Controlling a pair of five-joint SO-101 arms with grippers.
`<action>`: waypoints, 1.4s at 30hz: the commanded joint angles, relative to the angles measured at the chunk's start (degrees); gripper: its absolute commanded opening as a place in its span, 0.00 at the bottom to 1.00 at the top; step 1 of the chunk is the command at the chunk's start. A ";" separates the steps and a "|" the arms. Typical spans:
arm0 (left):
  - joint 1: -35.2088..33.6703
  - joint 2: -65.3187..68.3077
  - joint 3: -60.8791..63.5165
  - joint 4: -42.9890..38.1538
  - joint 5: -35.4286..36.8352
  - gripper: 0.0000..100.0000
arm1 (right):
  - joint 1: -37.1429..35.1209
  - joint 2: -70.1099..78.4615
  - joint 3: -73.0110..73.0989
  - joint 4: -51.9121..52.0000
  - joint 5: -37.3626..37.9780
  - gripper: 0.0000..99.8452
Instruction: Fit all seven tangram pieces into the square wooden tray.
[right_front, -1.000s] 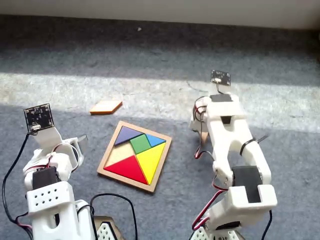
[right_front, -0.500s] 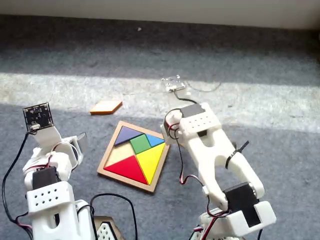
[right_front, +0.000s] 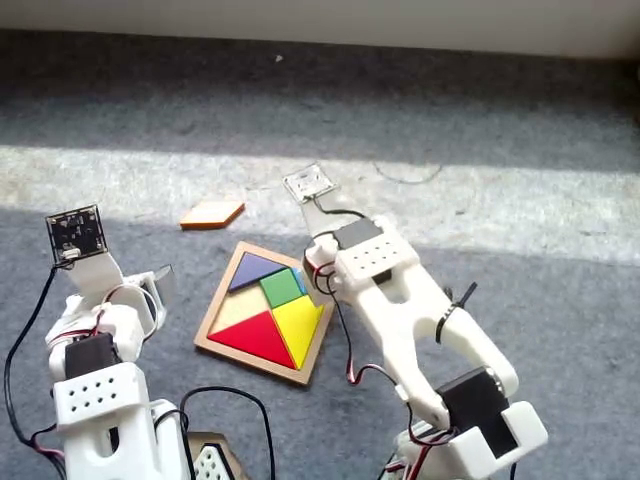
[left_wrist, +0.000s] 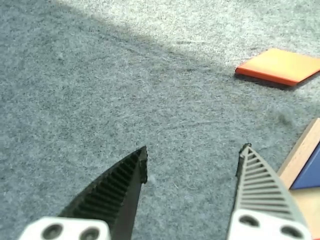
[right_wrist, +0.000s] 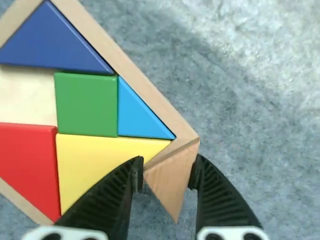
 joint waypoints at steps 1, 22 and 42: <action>-0.48 -0.48 -0.57 -0.97 -0.44 0.29 | -2.15 -2.51 -0.40 -0.31 -2.99 0.09; -0.57 -0.75 -0.57 -0.97 -0.44 0.29 | -10.07 5.14 -1.19 -6.20 5.98 0.09; -0.57 -0.75 -0.57 -0.97 -0.44 0.29 | -11.56 4.70 -10.59 11.30 4.66 0.17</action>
